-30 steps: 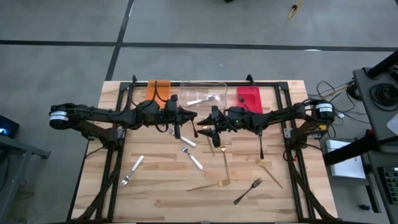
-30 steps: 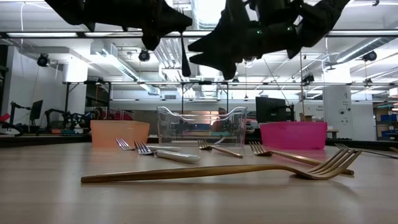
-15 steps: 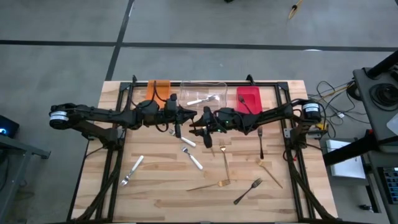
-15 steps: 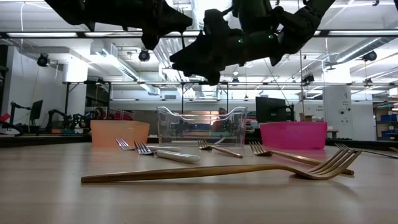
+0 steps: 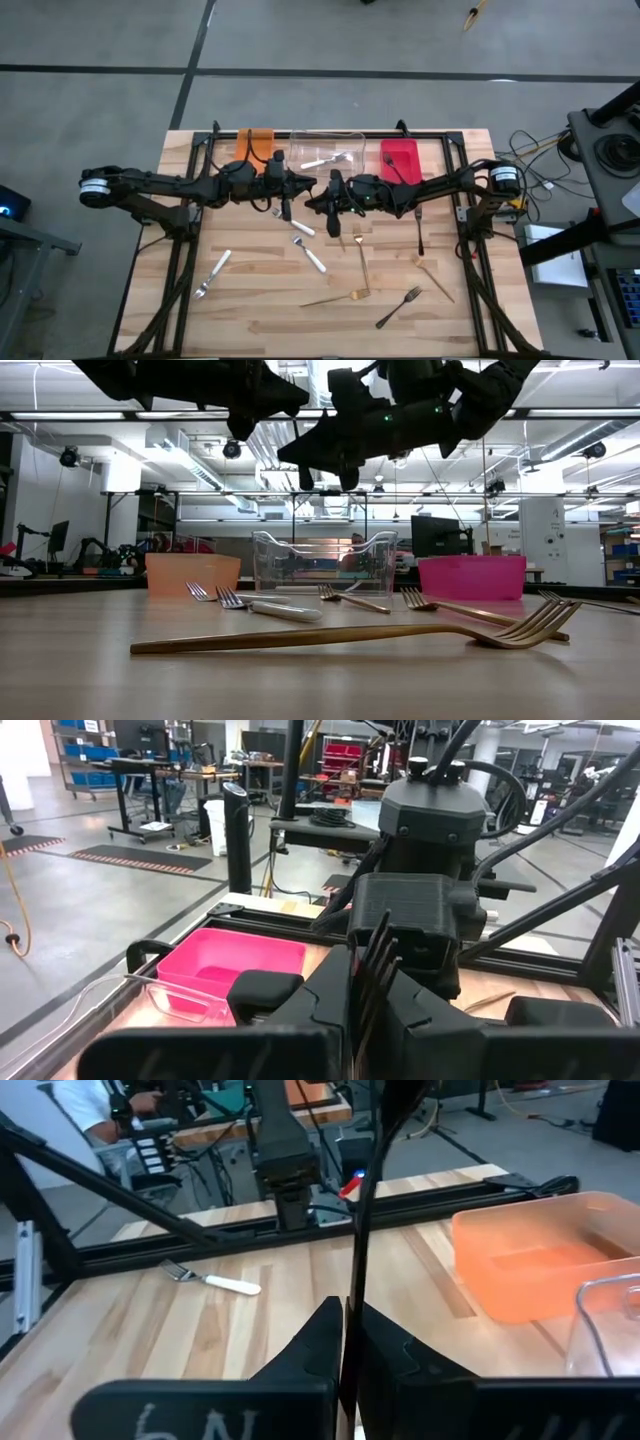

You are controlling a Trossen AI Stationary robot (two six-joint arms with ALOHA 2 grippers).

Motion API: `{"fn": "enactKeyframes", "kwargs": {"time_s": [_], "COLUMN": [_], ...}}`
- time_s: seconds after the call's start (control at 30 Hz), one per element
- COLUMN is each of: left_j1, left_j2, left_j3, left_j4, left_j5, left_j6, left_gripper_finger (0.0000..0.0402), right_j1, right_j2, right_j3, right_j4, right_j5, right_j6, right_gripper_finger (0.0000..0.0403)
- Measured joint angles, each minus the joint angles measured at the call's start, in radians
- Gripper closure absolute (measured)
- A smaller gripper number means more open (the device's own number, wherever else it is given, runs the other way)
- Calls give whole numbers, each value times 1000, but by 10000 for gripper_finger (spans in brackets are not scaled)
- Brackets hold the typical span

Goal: Sort silverware by color (type)
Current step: Put the black fork into the orange bin

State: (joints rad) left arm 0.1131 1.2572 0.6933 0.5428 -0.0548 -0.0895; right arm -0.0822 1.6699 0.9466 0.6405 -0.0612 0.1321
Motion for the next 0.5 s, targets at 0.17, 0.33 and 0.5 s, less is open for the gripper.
{"fn": "enactKeyframes", "kwargs": {"time_s": [0.17,0.33,0.5], "left_j1": [-1,0,0], "left_j2": [0,0,0], "left_j3": [0,0,0], "left_j4": [0,-6,-24], "left_j5": [-10,-30,-105], "left_j6": [-6,-9,-7], "left_gripper_finger": [371,322,270], "right_j1": [-1,2,10], "right_j2": [0,-2,-2], "right_j3": [0,0,-2], "right_j4": [-1,-1,-1], "right_j5": [33,93,174], "right_j6": [0,12,32], "right_gripper_finger": [394,395,395]}}
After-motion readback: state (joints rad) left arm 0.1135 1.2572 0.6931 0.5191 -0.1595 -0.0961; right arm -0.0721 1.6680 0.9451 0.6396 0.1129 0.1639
